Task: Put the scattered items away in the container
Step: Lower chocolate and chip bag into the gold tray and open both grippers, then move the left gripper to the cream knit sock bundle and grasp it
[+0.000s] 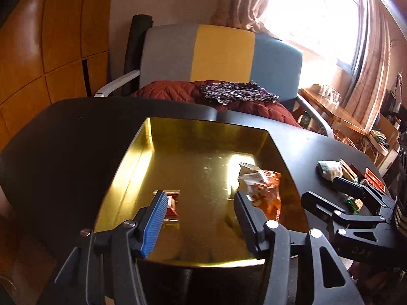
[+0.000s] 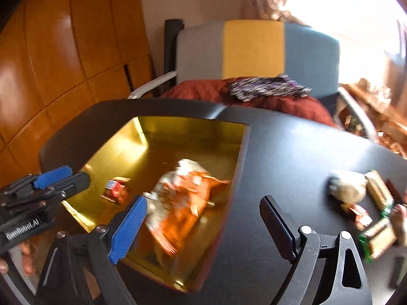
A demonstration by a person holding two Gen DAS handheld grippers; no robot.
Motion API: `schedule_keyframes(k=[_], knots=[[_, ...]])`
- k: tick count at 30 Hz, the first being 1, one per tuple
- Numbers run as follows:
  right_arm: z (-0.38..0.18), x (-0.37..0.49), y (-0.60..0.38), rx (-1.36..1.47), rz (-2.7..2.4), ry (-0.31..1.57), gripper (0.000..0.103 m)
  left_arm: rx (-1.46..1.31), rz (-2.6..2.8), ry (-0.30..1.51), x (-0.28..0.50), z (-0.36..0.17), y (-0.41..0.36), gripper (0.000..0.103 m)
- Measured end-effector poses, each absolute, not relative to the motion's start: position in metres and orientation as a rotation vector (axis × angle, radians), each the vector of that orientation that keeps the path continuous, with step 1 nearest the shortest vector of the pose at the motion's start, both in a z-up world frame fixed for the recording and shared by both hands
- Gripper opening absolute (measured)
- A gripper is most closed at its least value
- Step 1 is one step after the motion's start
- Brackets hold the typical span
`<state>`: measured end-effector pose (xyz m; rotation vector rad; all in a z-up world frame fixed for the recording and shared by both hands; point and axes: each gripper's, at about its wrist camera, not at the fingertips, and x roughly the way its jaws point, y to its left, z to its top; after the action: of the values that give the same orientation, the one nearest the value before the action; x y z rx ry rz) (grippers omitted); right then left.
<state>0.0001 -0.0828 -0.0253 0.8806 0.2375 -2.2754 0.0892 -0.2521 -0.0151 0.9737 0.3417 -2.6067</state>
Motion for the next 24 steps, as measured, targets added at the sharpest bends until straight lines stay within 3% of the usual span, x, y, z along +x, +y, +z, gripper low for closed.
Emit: schedule_keyframes(k=[15, 24], knots=[[-0.046, 0.006, 0.056, 1.075, -2.498, 0.041, 0.093, 1.088, -2.796, 0.147, 0.06, -0.009, -0.147, 0.057], [-0.061, 0.002, 0.146, 1.123, -2.683, -0.058, 0.096, 1.248, -2.93, 0.117, -0.005, -0.005, -0.076, 0.058]])
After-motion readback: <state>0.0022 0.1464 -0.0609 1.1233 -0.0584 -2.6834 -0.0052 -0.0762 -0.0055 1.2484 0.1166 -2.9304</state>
